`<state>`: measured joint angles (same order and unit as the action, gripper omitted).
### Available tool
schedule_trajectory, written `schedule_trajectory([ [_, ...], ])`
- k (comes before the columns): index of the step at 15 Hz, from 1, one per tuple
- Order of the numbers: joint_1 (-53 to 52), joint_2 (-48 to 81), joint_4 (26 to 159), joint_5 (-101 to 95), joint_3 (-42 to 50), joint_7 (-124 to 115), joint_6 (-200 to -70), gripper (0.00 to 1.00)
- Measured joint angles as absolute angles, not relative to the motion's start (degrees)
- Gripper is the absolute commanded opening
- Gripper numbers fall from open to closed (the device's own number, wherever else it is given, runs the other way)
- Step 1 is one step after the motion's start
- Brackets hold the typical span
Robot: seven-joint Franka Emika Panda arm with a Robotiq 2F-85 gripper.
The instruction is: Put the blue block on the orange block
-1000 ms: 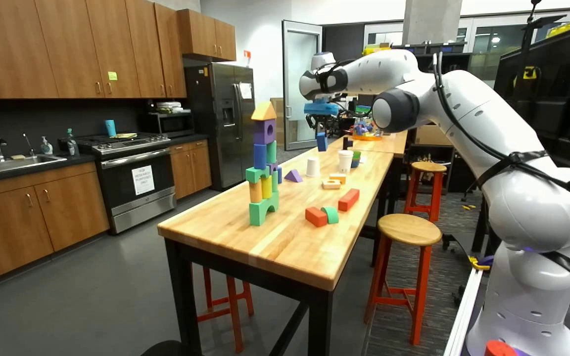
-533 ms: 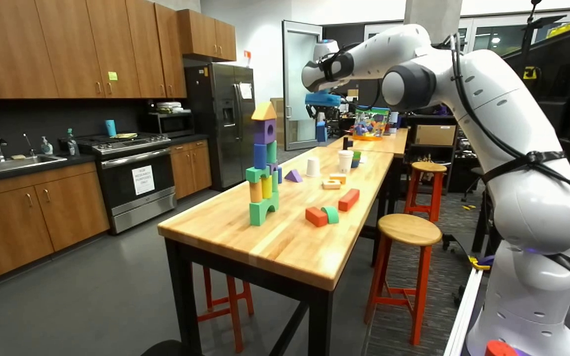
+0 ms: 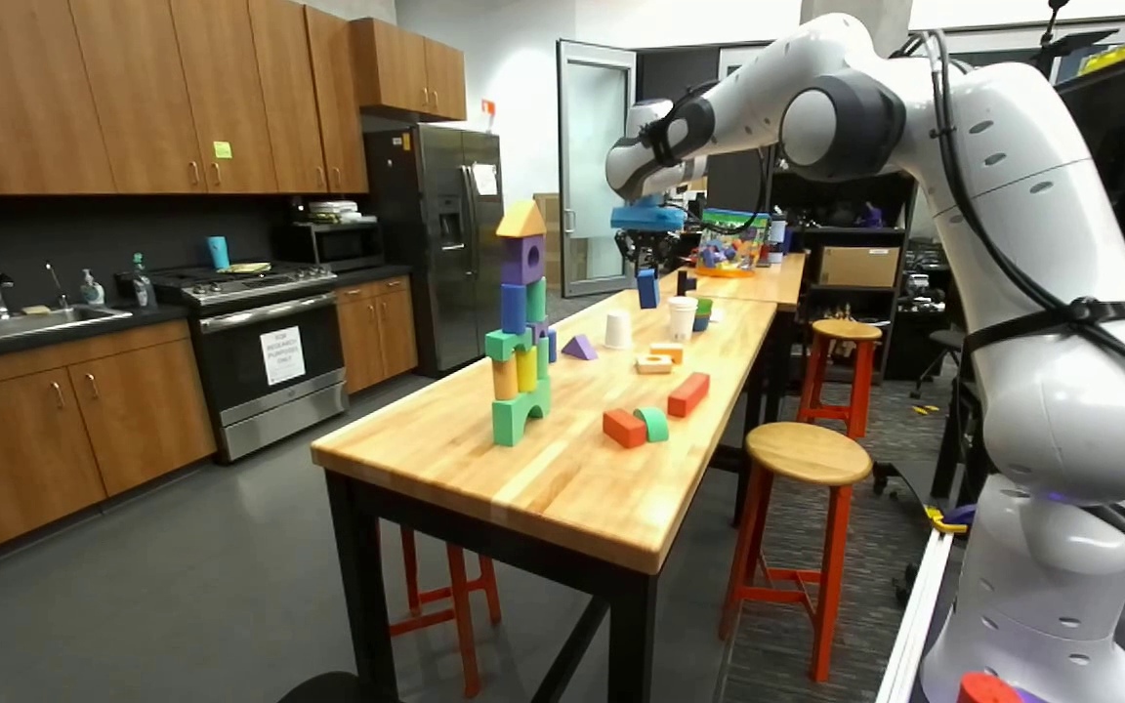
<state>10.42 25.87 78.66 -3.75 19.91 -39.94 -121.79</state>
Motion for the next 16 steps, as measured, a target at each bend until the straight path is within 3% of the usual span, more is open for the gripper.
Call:
schedule_trajectory([
  [3,10.31,25.20,79.48,-3.78,19.93,-39.97,-121.96,0.40],
  [4,10.31,25.12,79.50,-3.78,19.93,-39.97,-121.96,0.15],
  [10,10.55,24.32,80.82,-2.80,18.94,-38.87,-120.81,0.15],
  [16,10.08,12.92,95.05,-3.50,17.14,-31.24,-120.51,0.15],
])
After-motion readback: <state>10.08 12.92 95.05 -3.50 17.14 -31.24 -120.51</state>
